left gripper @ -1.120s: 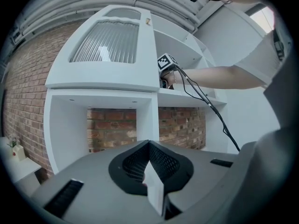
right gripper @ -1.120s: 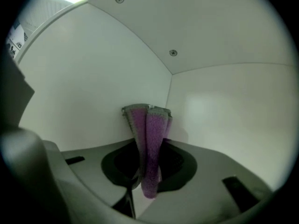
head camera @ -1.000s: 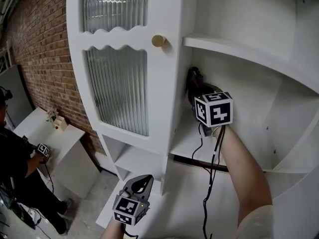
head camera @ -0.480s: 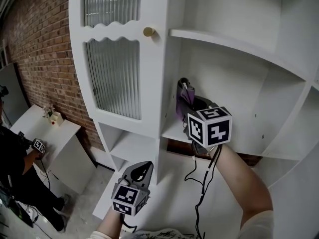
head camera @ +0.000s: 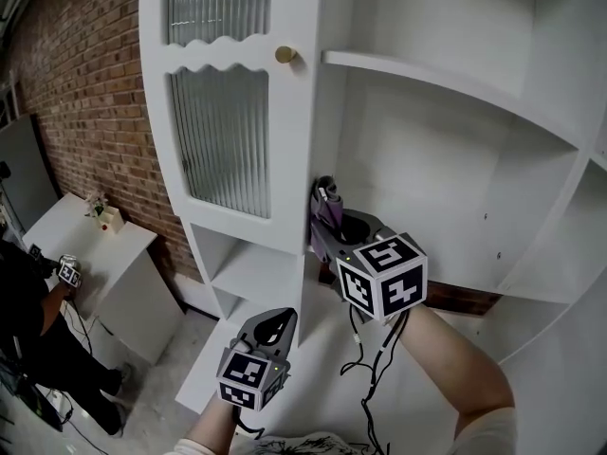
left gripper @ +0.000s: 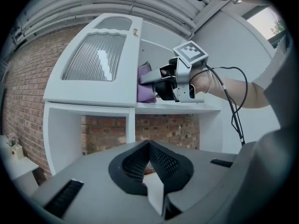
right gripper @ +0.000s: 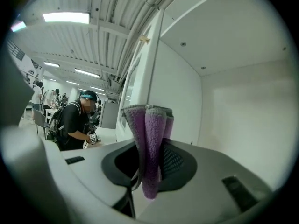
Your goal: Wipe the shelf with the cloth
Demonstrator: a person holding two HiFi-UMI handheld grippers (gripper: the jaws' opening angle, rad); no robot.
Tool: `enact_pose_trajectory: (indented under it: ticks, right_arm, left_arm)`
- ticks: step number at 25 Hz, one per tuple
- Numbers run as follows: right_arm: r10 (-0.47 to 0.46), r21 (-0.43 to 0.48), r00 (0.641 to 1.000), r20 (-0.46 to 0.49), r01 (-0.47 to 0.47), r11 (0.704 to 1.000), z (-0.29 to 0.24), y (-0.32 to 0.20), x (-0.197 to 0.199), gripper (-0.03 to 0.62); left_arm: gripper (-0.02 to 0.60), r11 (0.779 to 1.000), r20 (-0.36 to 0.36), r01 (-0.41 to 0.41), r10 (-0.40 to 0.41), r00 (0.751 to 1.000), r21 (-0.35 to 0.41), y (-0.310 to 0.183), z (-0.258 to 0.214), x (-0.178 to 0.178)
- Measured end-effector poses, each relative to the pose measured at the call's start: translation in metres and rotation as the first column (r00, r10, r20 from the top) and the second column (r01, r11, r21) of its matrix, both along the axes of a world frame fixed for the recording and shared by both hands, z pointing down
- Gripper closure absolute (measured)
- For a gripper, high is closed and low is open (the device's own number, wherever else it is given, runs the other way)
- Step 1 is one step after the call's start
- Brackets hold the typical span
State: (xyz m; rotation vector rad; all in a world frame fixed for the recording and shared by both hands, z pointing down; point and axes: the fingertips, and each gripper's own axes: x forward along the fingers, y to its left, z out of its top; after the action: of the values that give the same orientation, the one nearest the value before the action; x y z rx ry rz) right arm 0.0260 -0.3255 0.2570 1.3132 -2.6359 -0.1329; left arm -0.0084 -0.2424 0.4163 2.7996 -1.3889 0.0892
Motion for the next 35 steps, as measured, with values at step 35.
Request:
enact_pose_trajectory:
  ticks: [35]
  right_arm:
    - [0.196, -0.219, 0.974, -0.115, -0.217, 0.951, 0.010, -0.186, 0.065, 0.507]
  left_arm:
    - [0.568, 0.999, 0.026, 0.033, -0.032, 0.999, -0.023, -0.082, 0.023, -0.008]
